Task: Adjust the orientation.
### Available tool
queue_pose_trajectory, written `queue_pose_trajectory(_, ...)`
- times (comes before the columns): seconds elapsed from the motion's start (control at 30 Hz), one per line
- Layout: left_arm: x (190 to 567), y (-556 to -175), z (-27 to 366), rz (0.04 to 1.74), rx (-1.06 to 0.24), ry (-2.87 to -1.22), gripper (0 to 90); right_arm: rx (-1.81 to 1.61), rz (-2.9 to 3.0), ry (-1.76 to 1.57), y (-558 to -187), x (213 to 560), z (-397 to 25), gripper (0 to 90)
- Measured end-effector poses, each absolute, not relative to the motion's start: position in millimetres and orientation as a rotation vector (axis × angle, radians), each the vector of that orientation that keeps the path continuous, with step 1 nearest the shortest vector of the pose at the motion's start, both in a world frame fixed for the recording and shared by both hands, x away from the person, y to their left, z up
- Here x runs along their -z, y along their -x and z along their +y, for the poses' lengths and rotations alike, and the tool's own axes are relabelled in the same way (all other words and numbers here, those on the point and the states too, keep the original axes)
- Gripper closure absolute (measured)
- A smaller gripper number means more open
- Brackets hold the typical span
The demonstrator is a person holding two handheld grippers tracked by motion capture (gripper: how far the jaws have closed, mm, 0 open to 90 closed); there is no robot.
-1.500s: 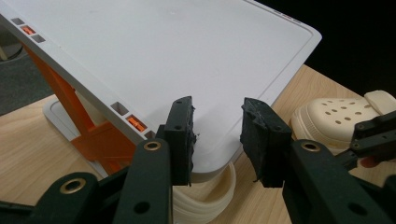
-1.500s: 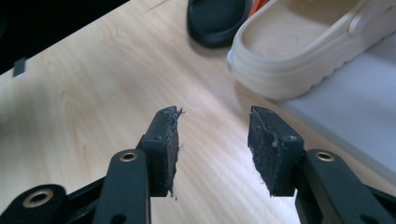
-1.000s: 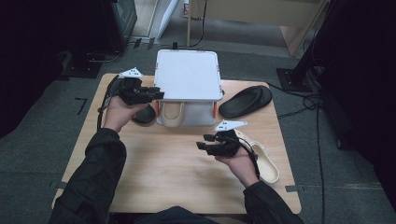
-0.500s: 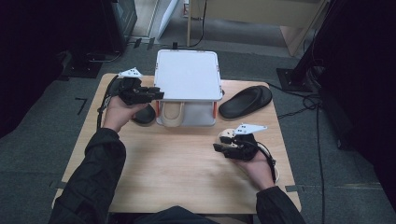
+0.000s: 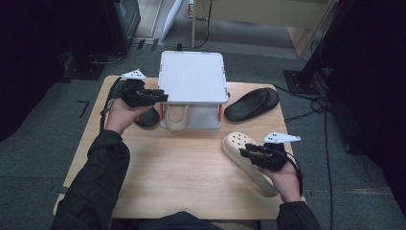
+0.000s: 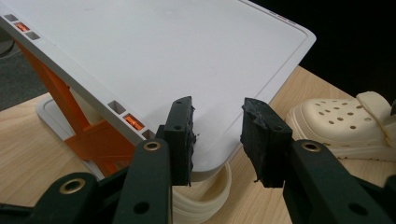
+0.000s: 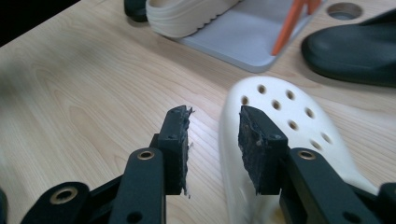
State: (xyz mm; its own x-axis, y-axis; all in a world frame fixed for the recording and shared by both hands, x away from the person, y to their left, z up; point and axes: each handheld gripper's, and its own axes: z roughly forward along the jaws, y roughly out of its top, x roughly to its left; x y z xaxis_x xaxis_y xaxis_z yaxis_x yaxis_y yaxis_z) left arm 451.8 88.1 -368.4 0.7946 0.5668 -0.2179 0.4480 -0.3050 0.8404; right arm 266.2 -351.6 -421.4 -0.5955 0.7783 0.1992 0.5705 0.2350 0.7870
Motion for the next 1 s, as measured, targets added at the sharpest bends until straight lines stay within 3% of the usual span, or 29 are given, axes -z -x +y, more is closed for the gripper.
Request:
queue_pose_trajectory(0.33, 369, -453, 89, 0.763, -0.136, -1.947, 64.7, -1.224, 2.238, -1.348, -246, 429, -371, 56.9)
queue_pose_trajectory(0.67, 369, -453, 89, 0.760, -0.139, -1.947, 64.6, -1.103, 2.295, -1.426, -252, 448, -368, 55.1)
queue_pose_trajectory(0.83, 369, -453, 88, 0.759, -0.139, -1.942, 64.7, -1.074, 2.308, -1.412, -257, 452, -357, 73.8)
queue_pose_trajectory(1.0, 370, -454, 88, 0.759, -0.139, -1.940, 64.7, -1.068, 2.277, -1.484, -260, 449, -353, 77.2)
